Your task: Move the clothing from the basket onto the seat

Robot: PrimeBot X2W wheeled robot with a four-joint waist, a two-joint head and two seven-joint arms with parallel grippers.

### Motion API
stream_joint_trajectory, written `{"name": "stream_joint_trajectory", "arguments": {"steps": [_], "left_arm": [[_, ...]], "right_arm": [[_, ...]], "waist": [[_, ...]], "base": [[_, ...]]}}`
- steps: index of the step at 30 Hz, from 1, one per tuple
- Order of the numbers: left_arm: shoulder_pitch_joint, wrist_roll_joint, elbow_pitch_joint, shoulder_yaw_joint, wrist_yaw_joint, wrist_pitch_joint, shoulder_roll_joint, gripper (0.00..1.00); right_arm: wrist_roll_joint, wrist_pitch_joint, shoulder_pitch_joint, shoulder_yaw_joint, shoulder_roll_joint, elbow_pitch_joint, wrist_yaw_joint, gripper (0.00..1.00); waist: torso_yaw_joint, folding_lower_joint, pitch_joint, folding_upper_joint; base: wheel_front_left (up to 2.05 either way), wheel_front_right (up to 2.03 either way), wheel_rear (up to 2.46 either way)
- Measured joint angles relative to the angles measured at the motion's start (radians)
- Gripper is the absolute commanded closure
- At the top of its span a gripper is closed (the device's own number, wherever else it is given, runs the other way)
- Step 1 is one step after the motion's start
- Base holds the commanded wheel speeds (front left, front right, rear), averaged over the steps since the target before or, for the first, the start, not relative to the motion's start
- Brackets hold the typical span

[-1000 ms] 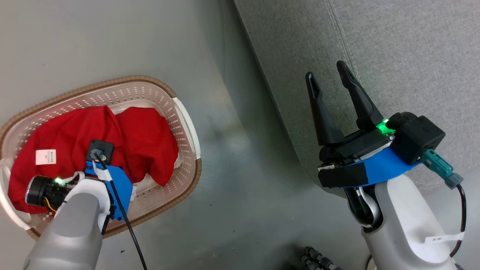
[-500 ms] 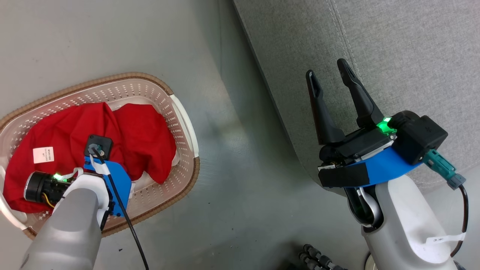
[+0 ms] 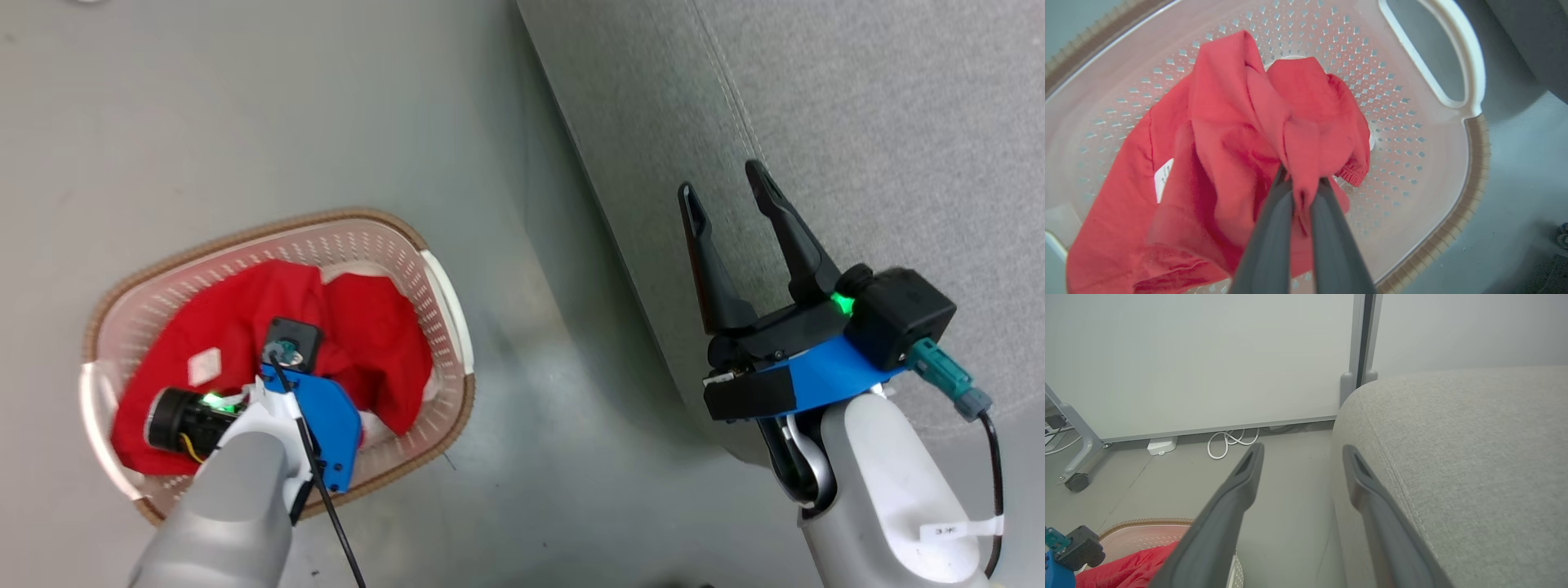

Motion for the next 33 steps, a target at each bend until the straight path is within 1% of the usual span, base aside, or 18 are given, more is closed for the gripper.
{"name": "stream_joint_trajectory", "arguments": {"steps": [7, 12, 16, 20, 24, 29, 33], "left_arm": [[0.049, -0.026, -0.002, -0.023, -0.019, -0.086, -0.062, 1.0], [0.083, -0.052, -0.024, -0.053, -0.026, -0.132, -0.085, 1.0], [0.113, -0.089, -0.076, -0.091, -0.028, -0.152, -0.089, 1.0], [0.145, -0.17, -0.192, -0.162, -0.031, -0.152, -0.092, 1.0], [0.144, -0.221, -0.269, -0.222, -0.031, -0.143, -0.093, 1.0], [0.108, -0.272, -0.342, -0.275, -0.031, -0.142, -0.093, 1.0], [0.074, -0.324, -0.393, -0.314, -0.03, -0.138, -0.093, 1.0]], "right_arm": [[-0.041, 0.003, 0.057, -0.021, 0.001, 0.047, 0.0, 0.0], [-0.056, 0.025, 0.111, -0.04, 0.001, 0.062, 0.0, 0.0], [-0.062, 0.047, 0.167, -0.056, 0.001, 0.062, 0.0, 0.0], [-0.063, 0.07, 0.217, -0.065, 0.001, 0.057, 0.0, 0.0], [-0.063, 0.093, 0.253, -0.063, 0.0, 0.041, 0.0, 0.0], [-0.058, 0.114, 0.284, -0.052, 0.0, 0.021, 0.0, 0.0], [-0.058, 0.131, 0.302, -0.05, 0.0, 0.005, 0.0, 0.0]], "waist": [[0.068, -0.0001, -0.15, 0.0], [0.124, -0.0002, -0.268, 0.0001], [0.169, -0.0002, -0.36, 0.0001], [0.211, -0.0003, -0.448, 0.0001], [0.251, -0.0004, -0.524, 0.0001], [0.291, -0.0004, -0.596, 0.0001], [0.315, -0.0003, -0.628, 0.0001]], "base": [[0.0, 0.0, 0.0], [0.0, 0.0, 0.0], [0.0, 0.0, 0.0], [0.0, 0.0, 0.0], [0.0, 0.0, 0.0], [0.0, 0.0, 0.0], [0.0, 0.0, 0.0]]}}
